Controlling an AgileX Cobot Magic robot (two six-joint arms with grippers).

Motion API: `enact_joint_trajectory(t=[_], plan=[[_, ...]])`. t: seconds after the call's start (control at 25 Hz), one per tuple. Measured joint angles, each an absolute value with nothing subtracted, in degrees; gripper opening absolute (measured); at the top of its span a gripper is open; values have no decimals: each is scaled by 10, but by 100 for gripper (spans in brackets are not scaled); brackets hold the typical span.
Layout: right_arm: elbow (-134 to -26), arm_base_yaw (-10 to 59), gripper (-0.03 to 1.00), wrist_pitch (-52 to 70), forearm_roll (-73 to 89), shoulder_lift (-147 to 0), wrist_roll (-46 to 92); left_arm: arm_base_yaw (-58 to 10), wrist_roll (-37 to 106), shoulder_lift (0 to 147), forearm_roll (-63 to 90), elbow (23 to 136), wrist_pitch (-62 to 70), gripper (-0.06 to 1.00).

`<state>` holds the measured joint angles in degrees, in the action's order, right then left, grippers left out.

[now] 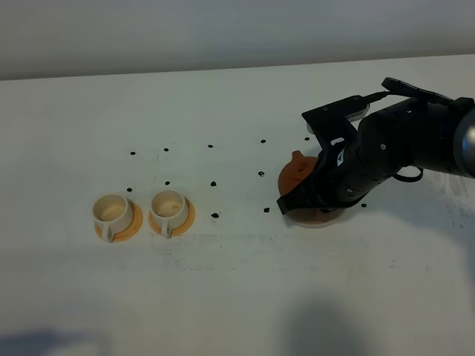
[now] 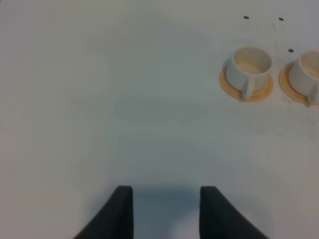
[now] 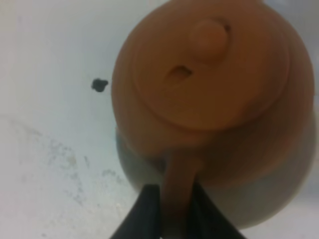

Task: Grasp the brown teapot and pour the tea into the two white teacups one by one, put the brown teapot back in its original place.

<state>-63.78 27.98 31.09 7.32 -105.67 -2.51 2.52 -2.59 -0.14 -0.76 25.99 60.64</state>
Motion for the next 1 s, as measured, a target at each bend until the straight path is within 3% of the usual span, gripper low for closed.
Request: enact_joint_trajectory(t=[1.0], plan=[[-546, 280, 11, 141, 93, -1044, -20, 25, -26, -1, -8, 260, 606, 33]])
